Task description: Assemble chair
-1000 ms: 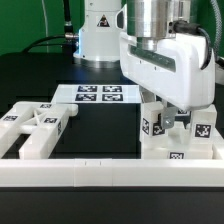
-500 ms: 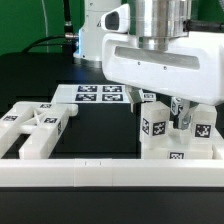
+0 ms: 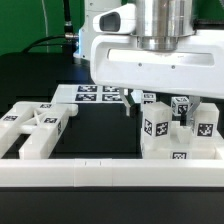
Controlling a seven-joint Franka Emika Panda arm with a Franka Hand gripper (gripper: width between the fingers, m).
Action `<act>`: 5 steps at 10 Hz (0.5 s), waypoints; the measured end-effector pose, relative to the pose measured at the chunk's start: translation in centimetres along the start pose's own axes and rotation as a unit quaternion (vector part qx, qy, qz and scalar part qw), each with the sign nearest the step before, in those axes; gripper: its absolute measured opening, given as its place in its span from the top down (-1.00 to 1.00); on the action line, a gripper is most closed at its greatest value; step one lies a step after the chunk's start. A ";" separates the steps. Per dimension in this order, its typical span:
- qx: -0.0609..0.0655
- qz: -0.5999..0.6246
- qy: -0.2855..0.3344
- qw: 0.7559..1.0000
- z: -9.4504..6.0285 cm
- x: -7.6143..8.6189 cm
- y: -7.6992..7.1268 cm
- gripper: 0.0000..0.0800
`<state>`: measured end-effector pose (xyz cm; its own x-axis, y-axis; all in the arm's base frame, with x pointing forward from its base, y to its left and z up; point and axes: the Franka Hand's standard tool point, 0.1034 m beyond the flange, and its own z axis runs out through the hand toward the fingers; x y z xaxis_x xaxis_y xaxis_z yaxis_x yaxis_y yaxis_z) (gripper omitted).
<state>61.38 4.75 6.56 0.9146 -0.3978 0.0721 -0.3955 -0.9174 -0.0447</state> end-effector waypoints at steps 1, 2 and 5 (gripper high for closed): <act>-0.002 -0.038 0.000 0.999 0.0 0.0 0.0 -0.62; -0.002 -0.069 0.000 0.998 0.0 0.0 0.0 -0.62; -0.009 -0.167 0.001 0.986 0.0 0.0 0.1 -0.62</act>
Offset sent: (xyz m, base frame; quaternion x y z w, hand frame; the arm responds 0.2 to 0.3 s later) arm -0.0004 0.0034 0.0020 -0.0013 -0.0018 -0.1951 0.9808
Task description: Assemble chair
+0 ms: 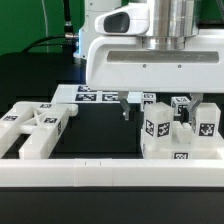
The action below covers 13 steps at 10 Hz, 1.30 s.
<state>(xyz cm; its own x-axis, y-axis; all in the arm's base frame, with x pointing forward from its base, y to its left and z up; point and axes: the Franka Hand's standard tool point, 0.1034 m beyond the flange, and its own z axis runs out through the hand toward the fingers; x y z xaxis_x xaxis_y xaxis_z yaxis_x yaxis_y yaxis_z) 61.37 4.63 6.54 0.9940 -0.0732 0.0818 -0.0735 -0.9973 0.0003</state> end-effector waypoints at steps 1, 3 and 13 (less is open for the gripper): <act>-0.004 -0.038 0.000 0.999 0.0 0.0 0.0 -0.62; -0.009 -0.113 -0.001 0.994 0.0 0.0 0.4 -0.62; -0.001 0.082 0.000 0.997 0.1 0.1 1.0 0.28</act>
Offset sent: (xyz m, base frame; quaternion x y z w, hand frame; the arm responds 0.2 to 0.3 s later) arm 0.0031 -0.0004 0.0009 0.0139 -0.0042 -0.1320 0.9911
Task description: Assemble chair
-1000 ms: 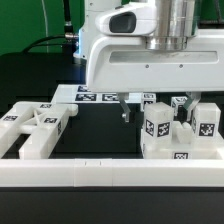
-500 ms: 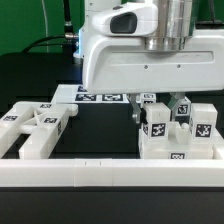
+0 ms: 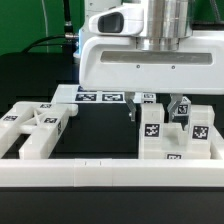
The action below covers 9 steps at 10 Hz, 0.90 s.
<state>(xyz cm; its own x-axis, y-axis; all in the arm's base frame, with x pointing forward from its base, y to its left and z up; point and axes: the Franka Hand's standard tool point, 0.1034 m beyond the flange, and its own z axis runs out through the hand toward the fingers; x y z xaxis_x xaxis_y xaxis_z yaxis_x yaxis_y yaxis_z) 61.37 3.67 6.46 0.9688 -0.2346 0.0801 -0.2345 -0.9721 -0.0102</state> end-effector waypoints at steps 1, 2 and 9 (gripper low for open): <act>0.000 0.043 0.000 0.999 0.0 0.0 0.0 0.28; -0.003 0.077 -0.003 0.997 0.0 -0.1 0.2 0.28; -0.018 0.215 -0.009 0.976 0.1 -0.5 1.3 -0.19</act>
Offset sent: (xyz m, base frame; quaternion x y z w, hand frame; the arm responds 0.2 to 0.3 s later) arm -0.0015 0.0036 -0.0020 -0.0028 -0.0014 0.2021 0.9794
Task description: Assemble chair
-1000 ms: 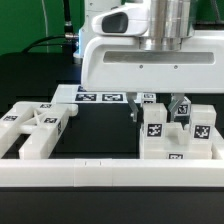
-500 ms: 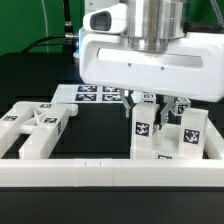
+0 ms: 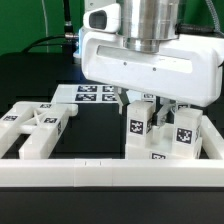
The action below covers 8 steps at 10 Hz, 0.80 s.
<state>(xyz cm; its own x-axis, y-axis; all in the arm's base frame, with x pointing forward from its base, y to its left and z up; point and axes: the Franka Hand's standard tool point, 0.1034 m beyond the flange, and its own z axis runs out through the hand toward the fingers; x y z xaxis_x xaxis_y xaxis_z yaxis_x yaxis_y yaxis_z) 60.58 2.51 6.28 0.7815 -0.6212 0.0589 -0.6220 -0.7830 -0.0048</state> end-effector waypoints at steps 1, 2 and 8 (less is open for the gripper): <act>0.000 -0.001 0.000 1.000 0.0 0.0 0.0 -0.48; 0.003 -0.012 0.002 1.000 -0.4 0.1 -0.1 -0.48; 0.013 -0.037 0.001 0.999 -2.2 -2.3 0.2 -0.62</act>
Offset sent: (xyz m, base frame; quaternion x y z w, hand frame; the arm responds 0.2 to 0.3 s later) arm -0.0172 0.0040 0.0228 0.0058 -0.0065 -0.0440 0.9990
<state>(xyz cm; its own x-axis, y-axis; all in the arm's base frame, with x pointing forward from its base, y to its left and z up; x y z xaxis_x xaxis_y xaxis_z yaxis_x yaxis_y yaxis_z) 58.51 3.87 8.39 0.8256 -0.5609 0.0613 -0.5604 -0.8278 -0.0268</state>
